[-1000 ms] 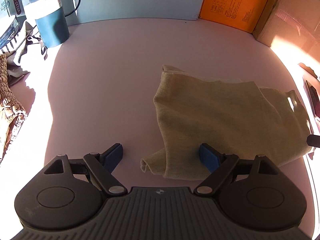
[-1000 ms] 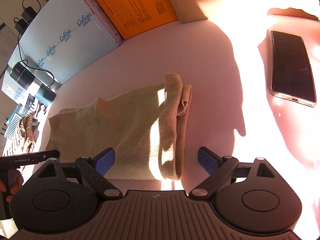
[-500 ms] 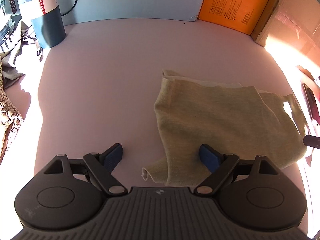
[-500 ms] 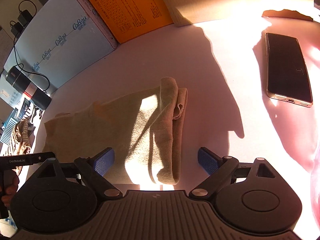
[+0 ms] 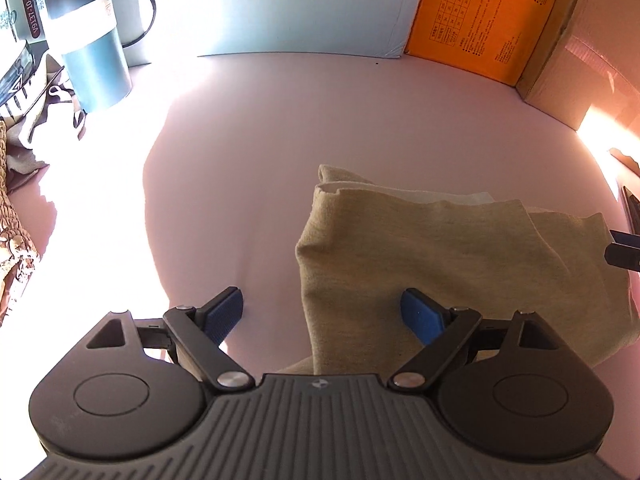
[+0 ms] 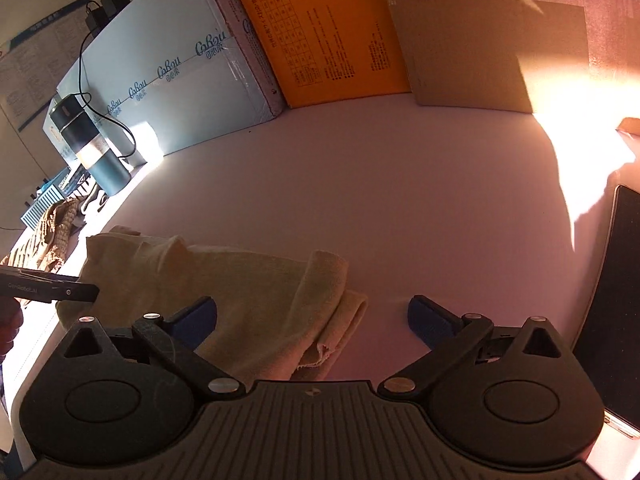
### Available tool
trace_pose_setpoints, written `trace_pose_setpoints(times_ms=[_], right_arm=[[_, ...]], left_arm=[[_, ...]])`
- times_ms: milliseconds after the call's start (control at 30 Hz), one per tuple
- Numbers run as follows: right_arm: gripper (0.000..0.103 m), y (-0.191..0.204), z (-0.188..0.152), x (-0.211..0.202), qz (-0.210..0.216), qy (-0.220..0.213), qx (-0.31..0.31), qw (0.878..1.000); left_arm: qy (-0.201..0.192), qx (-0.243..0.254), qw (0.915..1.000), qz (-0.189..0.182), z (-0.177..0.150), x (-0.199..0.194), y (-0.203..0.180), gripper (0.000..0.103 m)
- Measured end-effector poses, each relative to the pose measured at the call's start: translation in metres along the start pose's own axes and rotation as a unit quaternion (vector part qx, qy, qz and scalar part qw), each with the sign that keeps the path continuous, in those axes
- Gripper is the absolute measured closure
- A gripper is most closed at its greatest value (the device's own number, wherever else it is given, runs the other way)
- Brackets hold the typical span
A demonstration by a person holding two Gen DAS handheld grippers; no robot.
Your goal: Fold clothes
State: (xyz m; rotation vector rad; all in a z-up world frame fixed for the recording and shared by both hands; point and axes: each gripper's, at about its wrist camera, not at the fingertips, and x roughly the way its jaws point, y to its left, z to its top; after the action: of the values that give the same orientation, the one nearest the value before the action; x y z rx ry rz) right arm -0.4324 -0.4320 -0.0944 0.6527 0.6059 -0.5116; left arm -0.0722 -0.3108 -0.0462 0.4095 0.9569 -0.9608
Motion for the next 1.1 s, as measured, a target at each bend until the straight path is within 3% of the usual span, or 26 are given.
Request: trace_pose_setpoints(times_ms=[133, 267, 333, 400, 467, 600, 633, 667, 700, 733, 767, 800, 833, 967, 1100], right_arm=[[0.000, -0.007, 0.002, 0.005, 0.046, -0.005, -0.016, 0.999], [0.000, -0.027, 0.002, 0.002, 0.110, -0.001, 0.046, 0.993], [0.000, -0.035, 0.002, -0.001, 0.139, 0.006, 0.097, 0.986], [0.000, -0.038, 0.001, -0.001, 0.167, 0.023, 0.134, 0.977], [0.000, -0.036, -0.001, -0.002, 0.193, 0.041, 0.165, 0.966], [0.000, -0.026, -0.004, -0.004, 0.205, 0.067, 0.189, 0.958], [0.007, -0.022, -0.003, -0.005, 0.187, 0.068, 0.185, 0.962], [0.026, -0.018, -0.003, -0.006, 0.162, 0.068, 0.183, 0.967], [0.037, -0.016, -0.002, -0.006, 0.140, 0.067, 0.188, 0.970], [0.069, -0.016, -0.003, -0.004, 0.128, 0.071, 0.196, 0.970], [0.095, -0.016, -0.005, -0.001, 0.120, 0.080, 0.201, 0.969], [0.094, -0.016, -0.007, 0.002, 0.115, 0.082, 0.200, 0.969], [0.094, -0.016, -0.009, 0.003, 0.116, 0.078, 0.199, 0.970], [0.094, -0.017, -0.011, 0.000, 0.124, 0.071, 0.206, 0.968], [0.095, -0.009, -0.001, -0.009, 0.123, 0.066, 0.175, 0.975]], left_arm=[[-0.017, 0.017, 0.9997, -0.009, 0.003, 0.008, -0.003, 0.015], [-0.023, 0.060, 0.9978, -0.012, 0.001, 0.015, -0.010, 0.004], [-0.023, 0.073, 0.9967, -0.028, 0.000, 0.013, -0.013, 0.006], [-0.022, 0.088, 0.9948, -0.047, -0.003, 0.008, -0.017, 0.017], [-0.019, 0.097, 0.9936, -0.056, -0.006, 0.004, -0.022, 0.022], [-0.017, 0.095, 0.9936, -0.060, -0.009, 0.001, -0.026, 0.028], [-0.017, 0.086, 0.9945, -0.058, -0.008, 0.002, -0.026, 0.030], [-0.018, 0.073, 0.9960, -0.050, -0.006, 0.001, -0.025, 0.036], [-0.018, 0.059, 0.9973, -0.041, -0.004, 0.001, -0.024, 0.049], [-0.018, 0.047, 0.9982, -0.033, -0.002, 0.001, -0.024, 0.056], [-0.017, 0.035, 0.9989, -0.027, 0.000, 0.001, -0.023, 0.071], [-0.012, 0.019, 0.9993, -0.031, 0.004, 0.001, -0.023, 0.088], [-0.012, 0.011, 0.9995, -0.028, 0.005, -0.001, -0.025, 0.091], [-0.019, -0.003, 0.9998, -0.009, 0.007, -0.008, -0.034, 0.094], [-0.026, -0.019, 0.9995, -0.001, 0.007, -0.015, -0.035, 0.095]])
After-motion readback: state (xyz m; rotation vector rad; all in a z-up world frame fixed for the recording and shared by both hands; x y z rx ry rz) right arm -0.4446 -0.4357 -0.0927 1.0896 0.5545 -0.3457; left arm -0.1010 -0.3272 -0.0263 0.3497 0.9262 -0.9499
